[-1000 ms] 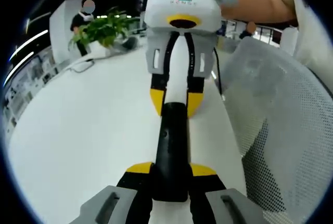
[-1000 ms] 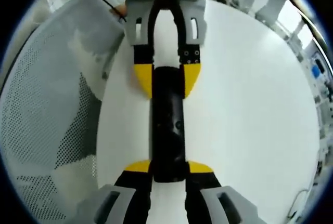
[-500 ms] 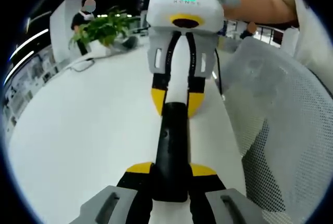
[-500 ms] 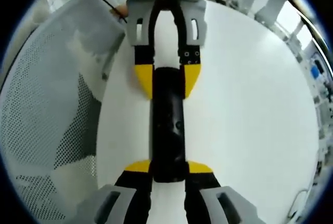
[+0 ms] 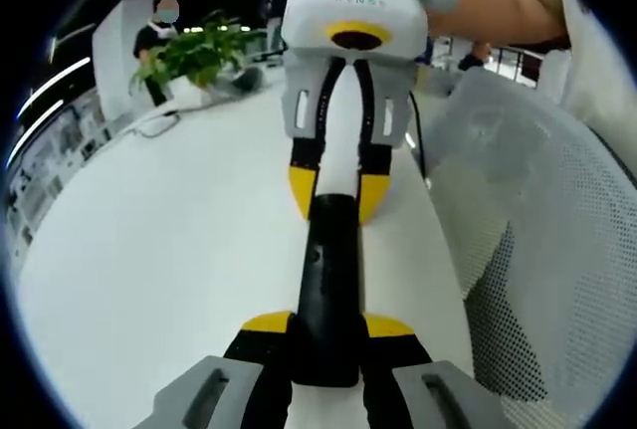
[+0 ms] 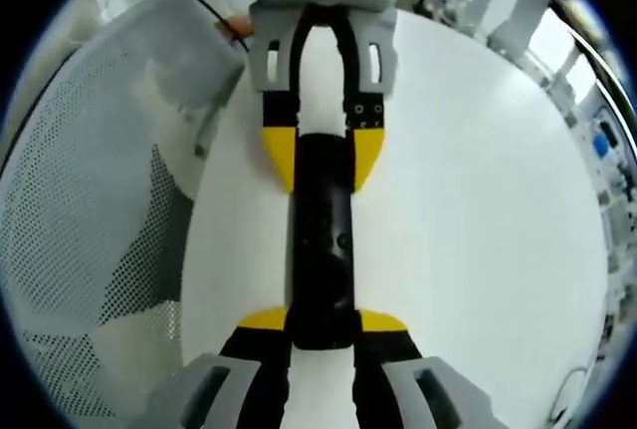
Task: Press the specified remote control buttons in sequence, fully releasing each button before pressing the next.
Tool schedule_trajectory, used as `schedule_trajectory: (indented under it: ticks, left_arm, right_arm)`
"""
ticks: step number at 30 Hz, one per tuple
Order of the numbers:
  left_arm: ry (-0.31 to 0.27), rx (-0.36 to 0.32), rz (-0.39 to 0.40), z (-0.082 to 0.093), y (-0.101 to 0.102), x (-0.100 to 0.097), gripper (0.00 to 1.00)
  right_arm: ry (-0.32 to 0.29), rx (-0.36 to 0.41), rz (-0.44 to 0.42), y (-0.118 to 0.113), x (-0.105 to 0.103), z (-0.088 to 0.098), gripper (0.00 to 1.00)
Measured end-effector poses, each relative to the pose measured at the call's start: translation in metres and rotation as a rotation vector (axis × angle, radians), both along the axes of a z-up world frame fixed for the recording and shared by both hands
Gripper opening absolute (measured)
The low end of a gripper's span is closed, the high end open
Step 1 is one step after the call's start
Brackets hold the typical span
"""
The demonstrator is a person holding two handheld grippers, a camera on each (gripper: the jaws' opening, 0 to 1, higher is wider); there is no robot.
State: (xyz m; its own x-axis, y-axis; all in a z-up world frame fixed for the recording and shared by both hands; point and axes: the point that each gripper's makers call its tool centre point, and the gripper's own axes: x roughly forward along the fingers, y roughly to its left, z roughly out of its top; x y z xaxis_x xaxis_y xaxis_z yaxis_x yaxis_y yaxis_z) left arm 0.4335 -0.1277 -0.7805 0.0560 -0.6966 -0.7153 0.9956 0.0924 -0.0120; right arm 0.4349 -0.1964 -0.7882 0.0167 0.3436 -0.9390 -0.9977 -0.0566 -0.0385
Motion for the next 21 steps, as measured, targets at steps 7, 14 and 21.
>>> schedule_trajectory:
  ticks: [7, 14, 21]
  left_arm:
    - [-0.007, 0.007, 0.004, 0.001, 0.002, 0.006, 0.24]
    - [-0.017, 0.012, 0.010, 0.004, 0.003, 0.016, 0.24]
    - [-0.035, 0.006, 0.010, 0.009, 0.000, 0.029, 0.24]
  right_arm:
    - [-0.008, 0.019, 0.000, 0.001, 0.006, 0.005, 0.21]
    - [-0.025, 0.031, 0.004, 0.003, 0.015, 0.012, 0.21]
    - [-0.040, 0.044, -0.006, 0.001, 0.027, 0.018, 0.21]
